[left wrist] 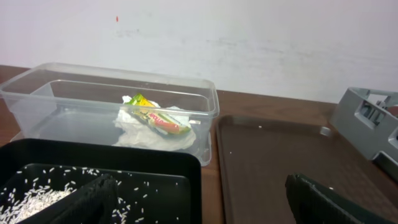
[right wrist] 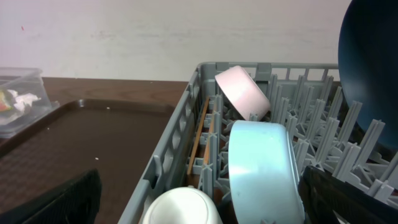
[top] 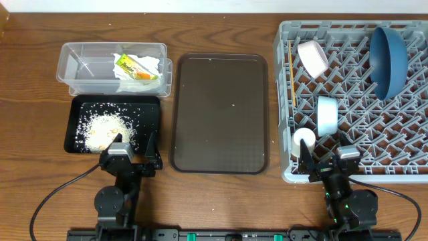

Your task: Sort waste into correct bins and load items into the dishwasher rack

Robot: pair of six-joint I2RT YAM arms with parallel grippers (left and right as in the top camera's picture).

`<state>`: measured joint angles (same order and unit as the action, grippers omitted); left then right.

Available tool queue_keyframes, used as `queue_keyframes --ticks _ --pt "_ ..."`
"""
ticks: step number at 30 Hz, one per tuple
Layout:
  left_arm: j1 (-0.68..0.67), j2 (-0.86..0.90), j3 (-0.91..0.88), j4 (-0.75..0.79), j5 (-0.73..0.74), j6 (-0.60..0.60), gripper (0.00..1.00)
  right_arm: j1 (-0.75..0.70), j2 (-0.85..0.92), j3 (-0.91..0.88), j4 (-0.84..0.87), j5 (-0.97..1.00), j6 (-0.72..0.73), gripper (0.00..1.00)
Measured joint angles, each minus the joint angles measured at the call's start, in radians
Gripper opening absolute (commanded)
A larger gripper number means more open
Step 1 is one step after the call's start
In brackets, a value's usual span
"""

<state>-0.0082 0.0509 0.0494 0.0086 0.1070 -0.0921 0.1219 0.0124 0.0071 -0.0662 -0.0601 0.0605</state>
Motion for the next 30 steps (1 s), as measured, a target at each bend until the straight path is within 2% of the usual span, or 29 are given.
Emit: queue_keyframes --ticks 30 --pt "0.000 -0.040 -0.034 -0.028 -0.005 0.023 0.89 0.000 0.000 0.000 0.000 0.000 0.000 0.99"
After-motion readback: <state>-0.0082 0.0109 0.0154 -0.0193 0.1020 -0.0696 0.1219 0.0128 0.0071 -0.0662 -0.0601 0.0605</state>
